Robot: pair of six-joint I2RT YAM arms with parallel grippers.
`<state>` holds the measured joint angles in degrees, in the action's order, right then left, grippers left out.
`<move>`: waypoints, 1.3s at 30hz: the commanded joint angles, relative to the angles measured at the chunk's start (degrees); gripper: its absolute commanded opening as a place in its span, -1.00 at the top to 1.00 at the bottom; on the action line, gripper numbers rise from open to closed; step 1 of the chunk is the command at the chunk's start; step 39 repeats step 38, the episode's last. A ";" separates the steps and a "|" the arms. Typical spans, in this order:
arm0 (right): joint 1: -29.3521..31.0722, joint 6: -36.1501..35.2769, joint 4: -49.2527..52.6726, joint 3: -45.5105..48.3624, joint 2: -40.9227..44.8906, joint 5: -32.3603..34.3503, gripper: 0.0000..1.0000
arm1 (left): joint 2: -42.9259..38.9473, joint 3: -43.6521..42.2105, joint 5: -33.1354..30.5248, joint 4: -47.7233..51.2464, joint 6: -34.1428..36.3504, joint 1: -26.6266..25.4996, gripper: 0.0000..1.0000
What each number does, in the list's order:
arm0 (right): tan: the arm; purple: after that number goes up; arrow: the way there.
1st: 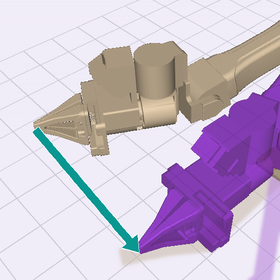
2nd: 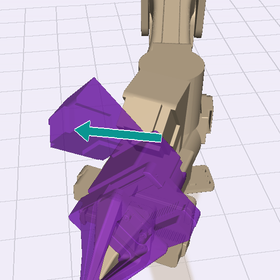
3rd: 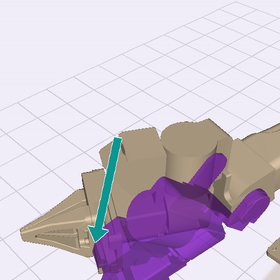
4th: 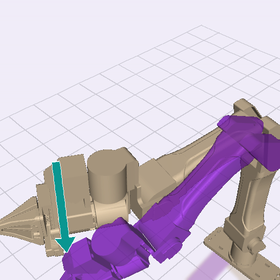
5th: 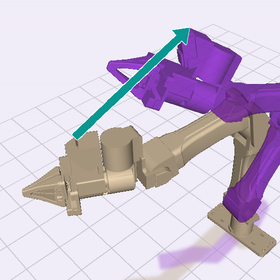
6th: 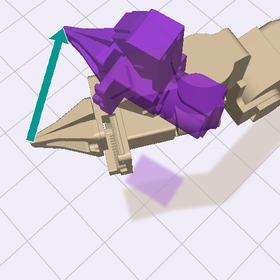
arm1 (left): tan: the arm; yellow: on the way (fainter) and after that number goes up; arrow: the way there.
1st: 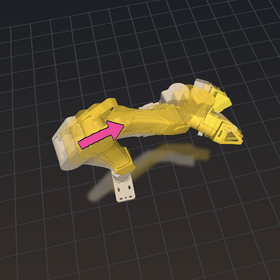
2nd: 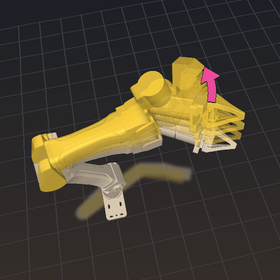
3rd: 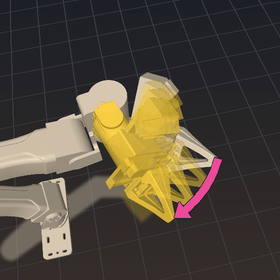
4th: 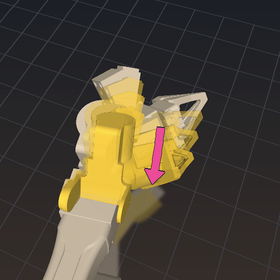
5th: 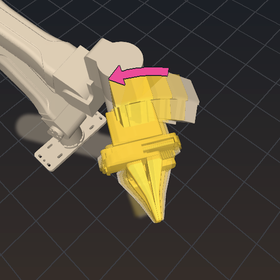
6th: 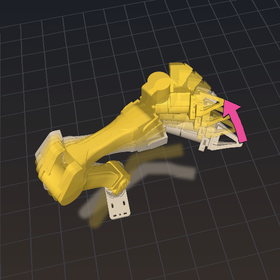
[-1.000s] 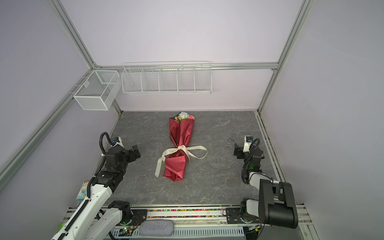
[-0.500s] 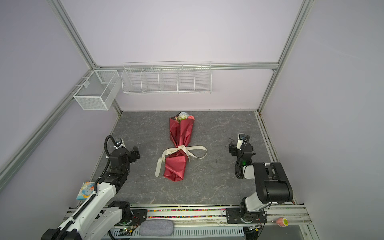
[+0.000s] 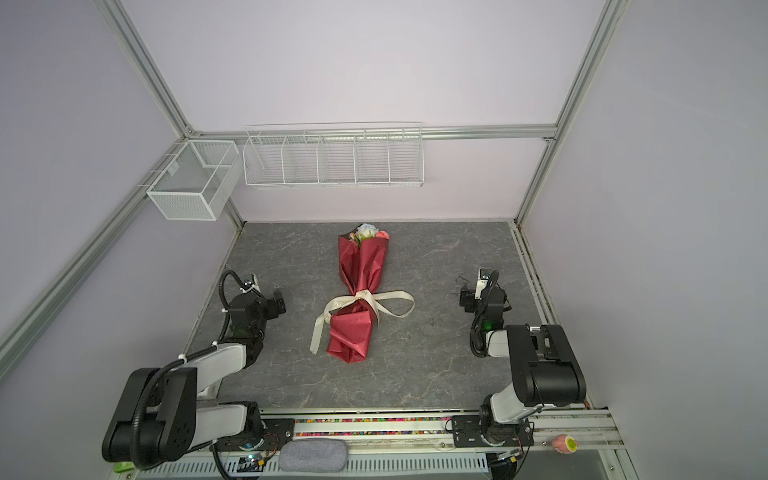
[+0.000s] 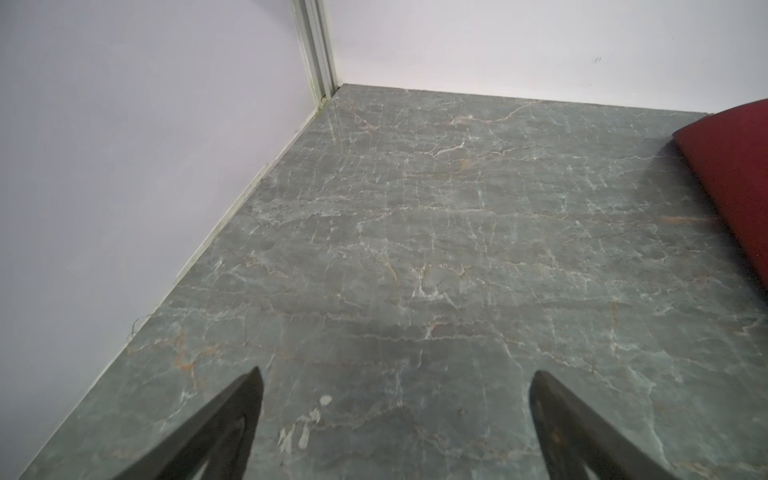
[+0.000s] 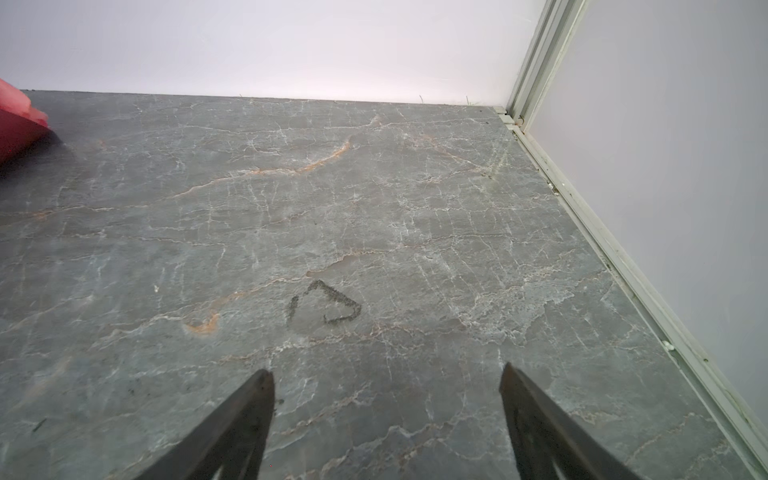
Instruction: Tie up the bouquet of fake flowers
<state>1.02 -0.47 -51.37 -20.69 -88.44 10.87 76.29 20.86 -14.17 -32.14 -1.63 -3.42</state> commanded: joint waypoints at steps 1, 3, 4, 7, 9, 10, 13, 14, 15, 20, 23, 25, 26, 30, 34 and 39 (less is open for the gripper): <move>0.08 -0.33 -0.03 -0.41 0.81 0.69 -0.76 | 4.40 5.91 6.53 -3.53 2.21 0.80 -0.99; 0.12 -0.34 -0.07 -0.40 0.81 0.68 -0.77 | 6.57 9.37 10.52 1.18 2.74 0.85 -1.00; 0.04 -0.32 -0.03 -0.41 0.77 0.65 -0.77 | 8.46 8.80 12.87 -1.95 4.00 0.87 -1.00; 0.12 -0.33 -0.06 -0.41 0.76 0.66 -0.76 | 9.44 4.20 11.40 -10.79 1.59 1.97 -0.99; 0.09 -0.36 -0.02 -0.41 0.82 0.75 -0.76 | 11.64 1.30 11.95 -18.90 1.79 2.09 -0.99; 0.09 -0.32 -0.04 -0.41 0.80 0.66 -0.77 | 12.71 0.46 12.32 -22.17 2.04 2.14 -0.99; 0.06 -0.39 -0.02 -0.41 0.77 0.78 -0.76 | 10.45 4.11 7.48 -11.42 0.00 2.07 -0.95; 0.07 -0.37 -0.04 -0.41 0.75 0.79 -0.77 | 10.47 4.21 7.08 -11.11 -0.27 2.14 -0.99; 0.06 -0.33 -0.04 -0.36 0.82 0.73 -0.77 | 10.79 3.77 7.17 -12.57 -0.05 2.10 -0.98; 0.10 -0.32 0.01 -0.45 0.82 0.73 -0.76 | 11.69 2.64 6.91 -16.05 0.30 2.10 -0.98; 0.05 -0.32 -0.04 -0.40 0.69 0.73 -0.76 | 12.50 2.00 6.85 -18.63 0.72 2.10 -0.98; 0.10 -0.32 -0.04 -0.48 0.81 0.80 -0.76 | 12.35 2.08 6.95 -18.30 0.65 2.07 -0.98; 0.08 -0.34 -0.04 -0.43 0.80 0.82 -0.76 | 12.39 1.99 6.85 -18.48 0.68 2.09 -0.98; 0.09 -0.32 -0.03 -0.43 0.70 0.81 -0.76 | 12.46 2.00 6.84 -18.40 0.71 2.04 -0.98; 0.09 -0.32 -0.04 -0.54 0.72 0.81 -0.77 | 12.39 1.99 6.84 -18.43 0.68 2.10 -0.98; 0.13 -0.25 -0.04 -0.47 0.76 0.77 -0.76 | 12.39 2.01 6.80 -18.46 0.71 2.03 -0.98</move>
